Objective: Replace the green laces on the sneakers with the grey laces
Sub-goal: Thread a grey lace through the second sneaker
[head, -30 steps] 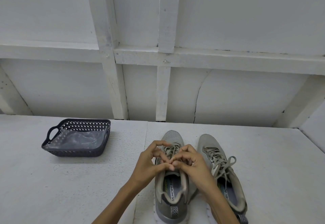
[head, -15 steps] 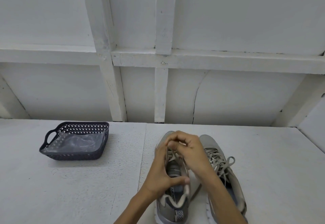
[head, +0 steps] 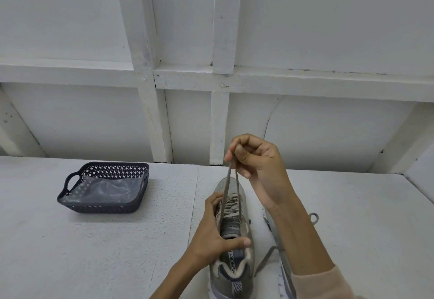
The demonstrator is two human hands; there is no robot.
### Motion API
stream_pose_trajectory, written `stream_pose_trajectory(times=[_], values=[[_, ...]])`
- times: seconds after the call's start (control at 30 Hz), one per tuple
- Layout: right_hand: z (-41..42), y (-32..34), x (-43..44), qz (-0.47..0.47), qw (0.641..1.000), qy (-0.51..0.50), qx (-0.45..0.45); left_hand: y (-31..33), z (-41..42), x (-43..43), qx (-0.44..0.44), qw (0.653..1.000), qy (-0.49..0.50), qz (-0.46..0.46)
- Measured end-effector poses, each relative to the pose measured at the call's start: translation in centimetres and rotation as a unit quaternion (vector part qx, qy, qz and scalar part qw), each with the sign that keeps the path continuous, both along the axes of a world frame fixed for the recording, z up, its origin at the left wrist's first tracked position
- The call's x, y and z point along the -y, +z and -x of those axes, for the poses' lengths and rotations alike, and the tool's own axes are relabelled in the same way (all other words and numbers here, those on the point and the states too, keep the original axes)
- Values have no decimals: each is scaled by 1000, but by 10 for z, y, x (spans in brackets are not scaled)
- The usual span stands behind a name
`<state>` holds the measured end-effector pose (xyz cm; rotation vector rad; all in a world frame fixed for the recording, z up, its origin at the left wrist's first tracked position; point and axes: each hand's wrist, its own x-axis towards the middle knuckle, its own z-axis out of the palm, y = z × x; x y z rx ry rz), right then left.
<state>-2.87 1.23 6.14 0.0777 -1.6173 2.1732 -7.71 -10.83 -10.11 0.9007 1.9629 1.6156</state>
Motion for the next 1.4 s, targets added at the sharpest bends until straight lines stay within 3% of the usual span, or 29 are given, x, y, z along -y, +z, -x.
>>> stream_pose_trajectory(times=[0.13,0.23,0.27,0.33,0.4,0.5,0.77,0.83,0.93,1.07,1.23,1.4], values=[[-8,-7,-6,24,1000,16,8,0,0,0,-9,1000,-7,21],[-12,-20,-22,-20,993,-73,86,0,1,6,-5,1000,-20,16],[-12,-28,-26,-71,979,-129,142,2,2,8,10,1000,-13,-1],[-10,-50,-34,-219,913,-213,270,8,8,9,26,998,47,-35],[-7,-79,-37,-353,836,-192,375,10,19,6,-20,993,120,-9],[2,-110,-38,-476,740,-174,442,12,35,0,-88,981,141,103],[12,-110,-27,-595,671,-190,401,27,42,-12,-228,929,123,264],[13,-116,-26,-566,706,-139,402,25,41,-12,-233,930,118,260],[10,-128,-23,-433,808,-95,389,17,37,-10,-239,933,127,236],[6,-140,-21,-294,870,-143,369,12,27,-11,-232,938,144,215],[6,-151,-16,-147,899,-198,361,10,24,-10,-216,941,151,214],[-6,-147,-24,-229,899,-213,307,12,32,2,-199,961,129,139]])
